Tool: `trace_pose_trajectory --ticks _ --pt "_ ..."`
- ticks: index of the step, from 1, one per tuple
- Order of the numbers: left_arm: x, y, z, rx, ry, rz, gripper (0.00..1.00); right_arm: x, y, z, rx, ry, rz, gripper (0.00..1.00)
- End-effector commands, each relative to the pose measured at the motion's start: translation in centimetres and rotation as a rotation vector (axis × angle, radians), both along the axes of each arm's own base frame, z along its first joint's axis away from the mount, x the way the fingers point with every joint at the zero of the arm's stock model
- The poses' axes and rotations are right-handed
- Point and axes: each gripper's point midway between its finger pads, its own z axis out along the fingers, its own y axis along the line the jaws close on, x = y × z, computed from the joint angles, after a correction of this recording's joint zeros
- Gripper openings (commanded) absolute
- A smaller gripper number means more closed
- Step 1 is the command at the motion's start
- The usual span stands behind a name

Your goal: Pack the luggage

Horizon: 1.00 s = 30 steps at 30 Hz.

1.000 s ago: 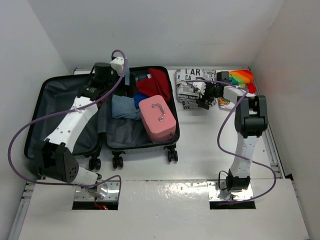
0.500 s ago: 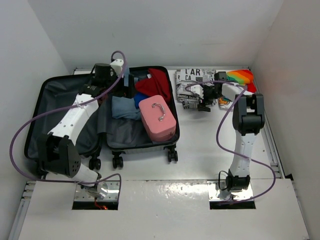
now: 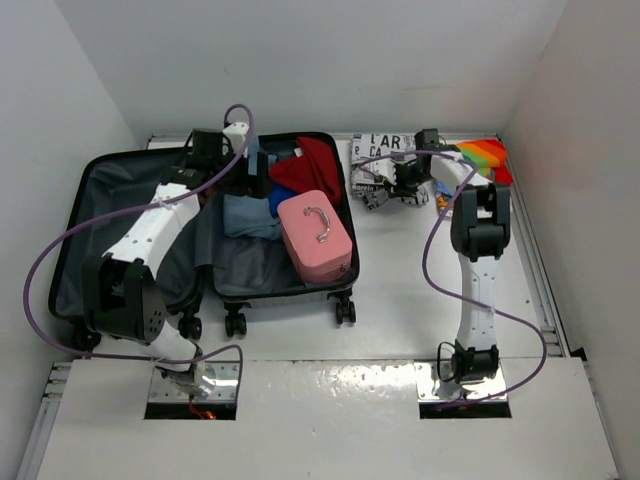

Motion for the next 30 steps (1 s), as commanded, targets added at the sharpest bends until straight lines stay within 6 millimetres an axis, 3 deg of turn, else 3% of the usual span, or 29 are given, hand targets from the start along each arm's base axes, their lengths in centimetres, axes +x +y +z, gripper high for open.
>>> trace_pose_trajectory --ticks 1,3,4,5,7,8,10,14,17,20,22,25,26,27,29,30 --pt "0.9 0.5 2.4 -0.023 -0.053 0.011 1.00 -4.9 0.7 -3.0 -0.039 0.173 0.032 0.18" --pt "0.6 0.5 2.6 -0.023 -0.053 0.011 1.00 -6.3 1.7 -1.2 -0.016 0.190 0.044 0.08" --pt "0.6 0.5 2.6 -0.023 -0.053 0.011 1.00 -8.2 1.8 -1.0 -0.005 0.226 0.041 0.03" --pt "0.6 1.0 3.0 -0.025 -0.063 0.021 1.00 -9.2 2.8 0.7 0.038 0.249 0.022 0.01" --pt "0.5 1.2 3.5 -0.032 -0.073 0.021 1.00 -11.5 3.2 2.2 0.072 0.287 0.007 0.00" --pt "0.2 1.2 3.7 -0.033 -0.078 0.021 1.00 -11.9 3.9 4.5 0.129 0.281 -0.014 0.00" --pt "-0.2 1.1 3.8 -0.038 -0.078 0.013 1.00 -13.4 4.5 6.4 0.185 0.326 -0.084 0.00" --pt "-0.9 1.4 3.2 -0.050 -0.061 0.020 1.00 -12.3 4.7 12.5 0.316 0.348 -0.244 0.00" --pt "-1.1 1.2 3.6 -0.064 -0.066 0.016 0.98 -11.5 4.0 15.3 0.412 0.437 -0.371 0.00" --pt "-1.5 1.1 4.0 -0.070 -0.074 0.008 0.98 -9.5 3.6 19.0 0.552 0.496 -0.466 0.00" --pt "-1.6 1.1 3.6 -0.069 -0.065 0.008 0.98 -7.3 1.7 21.3 0.657 0.548 -0.602 0.00" --pt "-1.8 1.5 3.6 -0.075 -0.061 0.022 0.98 -4.6 0.7 25.5 0.843 0.652 -0.740 0.00" --pt "-1.8 1.5 3.6 -0.075 -0.061 0.022 0.98 -4.1 0.3 26.1 0.875 0.661 -0.762 0.00" --pt "-1.8 1.5 3.4 -0.075 -0.061 0.022 0.98 -3.2 0.2 27.9 0.922 0.598 -0.743 0.00" --pt "-1.7 1.9 3.4 -0.082 -0.058 0.038 0.98 -2.2 0.5 29.0 1.017 0.646 -0.810 0.00" --pt "-1.9 1.9 3.3 -0.082 -0.058 0.038 0.98 -1.2 0.5 30.3 1.053 0.575 -0.816 0.00"
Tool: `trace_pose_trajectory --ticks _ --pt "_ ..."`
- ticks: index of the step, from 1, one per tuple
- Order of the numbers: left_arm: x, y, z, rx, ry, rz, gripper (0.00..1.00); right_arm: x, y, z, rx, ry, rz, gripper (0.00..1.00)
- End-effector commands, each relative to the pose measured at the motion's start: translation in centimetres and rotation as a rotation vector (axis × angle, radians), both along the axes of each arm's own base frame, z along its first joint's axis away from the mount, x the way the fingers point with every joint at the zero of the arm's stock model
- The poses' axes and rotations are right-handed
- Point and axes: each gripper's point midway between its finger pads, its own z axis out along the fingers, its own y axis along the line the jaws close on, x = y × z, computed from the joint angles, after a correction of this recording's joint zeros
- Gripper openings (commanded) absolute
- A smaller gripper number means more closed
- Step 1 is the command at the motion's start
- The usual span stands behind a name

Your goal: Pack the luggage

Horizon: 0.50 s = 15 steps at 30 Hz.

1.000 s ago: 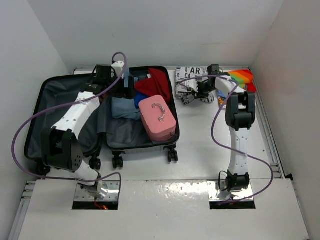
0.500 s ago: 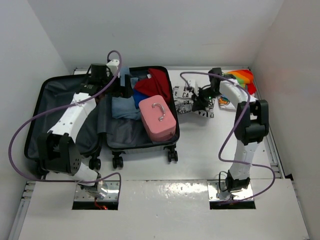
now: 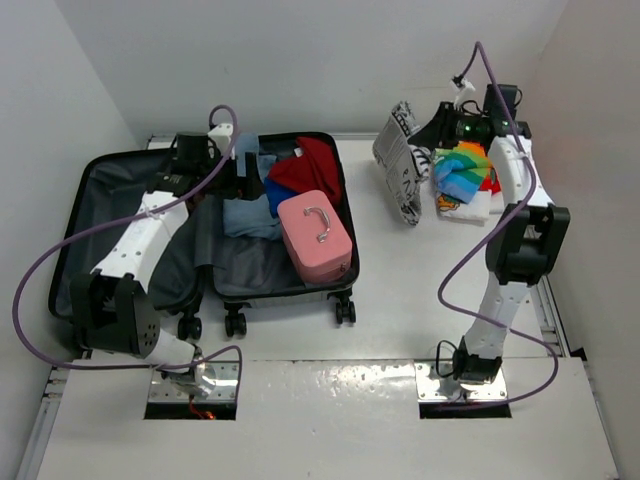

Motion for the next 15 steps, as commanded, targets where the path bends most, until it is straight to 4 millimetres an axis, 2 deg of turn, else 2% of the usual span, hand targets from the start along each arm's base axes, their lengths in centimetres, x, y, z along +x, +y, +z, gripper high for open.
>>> trace_pose_trajectory --ticks 1,3,4,6,8,9,10,11,12,13,14,15 --pt "-0.2 0.9 1.8 -0.027 -0.048 0.025 0.98 1.9 3.5 8.7 0.247 -0.092 -0.062 0.00" --pt "-0.2 0.9 1.8 -0.027 -0.048 0.026 0.98 3.0 3.9 9.9 0.264 -0.117 -0.112 0.00" --pt "-0.1 1.3 1.8 -0.027 -0.048 0.036 0.98 3.8 4.8 11.0 0.268 -0.157 -0.113 0.00" --pt "-0.1 1.7 2.2 -0.028 -0.057 0.045 0.98 4.2 7.5 13.0 0.269 -0.211 -0.112 0.00" --pt "-0.1 2.2 2.4 -0.035 -0.064 0.062 0.98 5.1 10.0 13.1 0.264 -0.237 -0.126 0.00" --pt "-0.1 2.2 2.4 -0.035 -0.064 0.062 0.98 5.2 10.7 14.2 0.269 -0.269 -0.129 0.00" --pt "-0.3 2.2 1.9 -0.034 -0.054 0.062 0.98 6.3 11.0 13.9 0.270 -0.274 -0.158 0.00" --pt "-0.4 2.6 1.9 -0.034 -0.055 0.073 0.98 5.8 13.5 15.2 0.295 -0.288 -0.126 0.00" --pt "-0.4 2.6 1.9 -0.034 -0.055 0.073 0.98 6.0 14.5 15.0 0.298 -0.285 -0.120 0.00" --pt "-0.6 3.3 1.9 -0.029 -0.058 0.093 0.98 7.0 15.0 14.3 0.299 -0.278 -0.140 0.00" --pt "-0.7 3.7 1.4 -0.028 -0.047 0.102 0.98 6.4 17.5 15.1 0.332 -0.285 -0.110 0.00" --pt "-0.8 3.7 1.8 -0.029 -0.056 0.102 0.98 6.4 18.4 14.6 0.339 -0.272 -0.100 0.00"
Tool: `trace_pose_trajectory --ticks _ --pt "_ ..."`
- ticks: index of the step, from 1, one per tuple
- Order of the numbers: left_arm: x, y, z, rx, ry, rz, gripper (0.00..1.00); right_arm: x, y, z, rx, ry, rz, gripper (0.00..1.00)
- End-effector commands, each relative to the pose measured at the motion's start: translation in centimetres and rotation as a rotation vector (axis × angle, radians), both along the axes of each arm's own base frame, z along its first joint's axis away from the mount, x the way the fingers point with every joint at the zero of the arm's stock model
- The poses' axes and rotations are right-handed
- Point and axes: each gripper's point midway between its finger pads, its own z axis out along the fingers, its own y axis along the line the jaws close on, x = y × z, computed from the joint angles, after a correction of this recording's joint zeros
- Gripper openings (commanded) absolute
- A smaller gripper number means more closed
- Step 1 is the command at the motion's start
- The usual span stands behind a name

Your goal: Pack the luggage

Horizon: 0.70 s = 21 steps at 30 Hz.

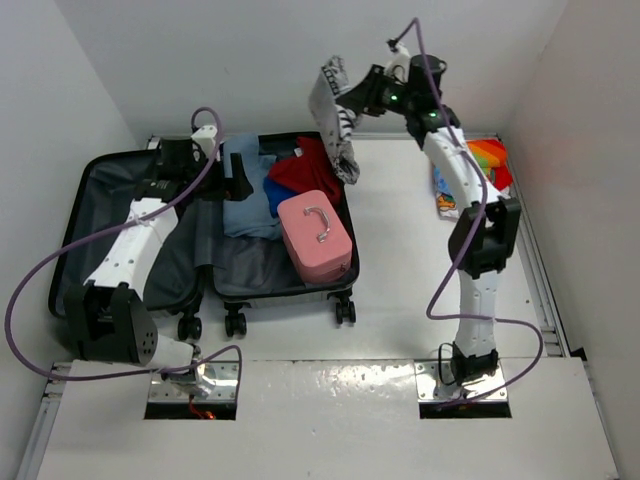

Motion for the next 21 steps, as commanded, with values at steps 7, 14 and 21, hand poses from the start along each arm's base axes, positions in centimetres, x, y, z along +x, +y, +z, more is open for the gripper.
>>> trace_pose_trajectory --ticks 7,14,21 --pt "-1.2 3.2 0.7 -0.017 -0.035 0.083 0.98 -1.3 12.7 0.8 0.108 -0.075 0.077 0.00" --pt "-2.4 4.9 -0.3 -0.021 -0.021 0.115 0.98 -2.1 17.9 -5.9 0.124 0.108 0.020 0.00" --pt "-2.8 6.0 -0.7 -0.032 -0.013 0.140 0.98 -3.5 22.3 -8.5 0.163 0.156 -0.020 0.00"
